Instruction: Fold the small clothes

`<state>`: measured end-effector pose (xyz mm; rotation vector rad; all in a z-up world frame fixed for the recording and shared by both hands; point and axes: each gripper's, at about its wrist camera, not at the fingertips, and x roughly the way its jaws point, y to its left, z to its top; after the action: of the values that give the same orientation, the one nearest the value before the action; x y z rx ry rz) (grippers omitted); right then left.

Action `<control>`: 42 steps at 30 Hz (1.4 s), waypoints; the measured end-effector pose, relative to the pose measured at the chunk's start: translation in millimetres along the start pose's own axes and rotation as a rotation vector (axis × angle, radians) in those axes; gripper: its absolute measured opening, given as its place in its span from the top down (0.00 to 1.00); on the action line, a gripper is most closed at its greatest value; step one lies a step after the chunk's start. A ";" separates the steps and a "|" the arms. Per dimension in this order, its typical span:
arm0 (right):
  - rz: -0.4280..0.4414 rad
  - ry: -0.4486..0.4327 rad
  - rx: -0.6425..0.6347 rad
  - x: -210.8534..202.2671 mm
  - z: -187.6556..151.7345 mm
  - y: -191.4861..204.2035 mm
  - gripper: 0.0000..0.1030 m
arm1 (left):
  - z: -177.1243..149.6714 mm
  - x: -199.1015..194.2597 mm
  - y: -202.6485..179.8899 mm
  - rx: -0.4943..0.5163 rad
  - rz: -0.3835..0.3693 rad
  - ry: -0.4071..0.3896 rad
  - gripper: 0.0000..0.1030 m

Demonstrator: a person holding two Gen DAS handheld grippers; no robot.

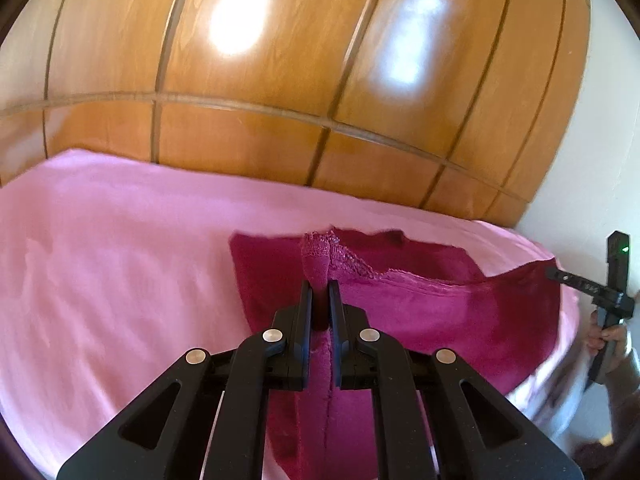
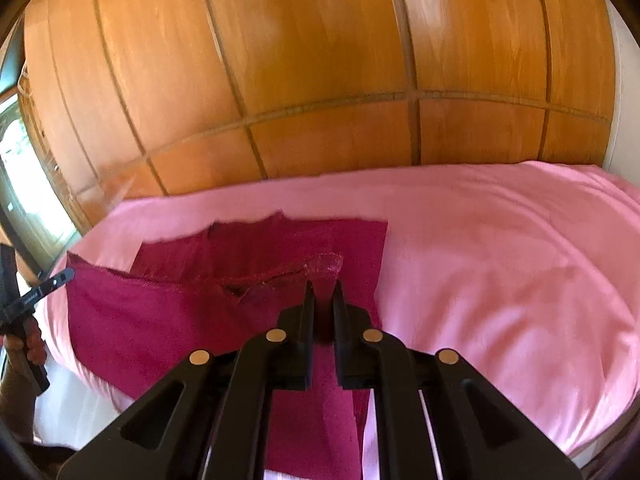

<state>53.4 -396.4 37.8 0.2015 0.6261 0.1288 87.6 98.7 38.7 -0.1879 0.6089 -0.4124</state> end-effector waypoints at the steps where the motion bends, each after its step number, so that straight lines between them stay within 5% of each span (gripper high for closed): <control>1: -0.005 -0.001 0.012 11.7 7.9 -1.5 0.94 | 5.1 7.1 2.0 0.001 0.009 -0.004 0.93; 16: -0.121 0.021 0.060 129.4 75.5 -14.2 0.94 | 62.7 125.1 54.7 -0.115 0.199 0.020 1.00; 19: -0.136 0.051 0.048 142.2 73.2 -13.4 0.94 | 64.2 134.8 66.7 -0.165 0.167 0.049 1.00; 21: -0.146 0.060 0.031 144.7 66.7 -12.1 0.94 | 57.4 132.7 73.6 -0.222 0.062 0.082 1.00; 25: -0.146 0.083 0.051 147.1 51.1 -19.1 0.94 | 34.1 118.6 75.2 -0.239 -0.007 0.101 0.44; 29: -0.141 0.090 0.075 147.9 47.2 -21.4 0.94 | 22.2 118.2 74.0 -0.226 -0.013 0.136 0.43; 32: -0.132 0.080 0.075 144.5 49.2 -17.6 0.93 | 19.6 127.3 73.8 -0.225 -0.003 0.168 0.47; 34: -0.128 0.072 0.061 140.4 51.2 -12.8 0.93 | 20.8 131.4 69.6 -0.199 0.001 0.175 0.69; 38: -0.113 0.057 0.041 131.0 54.4 -5.3 0.93 | 20.1 140.5 63.6 -0.180 0.003 0.204 0.69; 40: -0.108 0.042 0.033 121.2 55.3 -2.8 0.94 | 19.6 141.3 63.6 -0.174 0.012 0.200 0.93; 42: -0.099 0.014 0.025 107.7 57.6 0.7 0.94 | 21.5 132.7 60.8 -0.164 0.023 0.173 0.94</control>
<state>174.0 -384.8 22.3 0.1934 0.6504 0.0270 218.2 97.8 -30.0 -0.3037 0.8156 -0.3586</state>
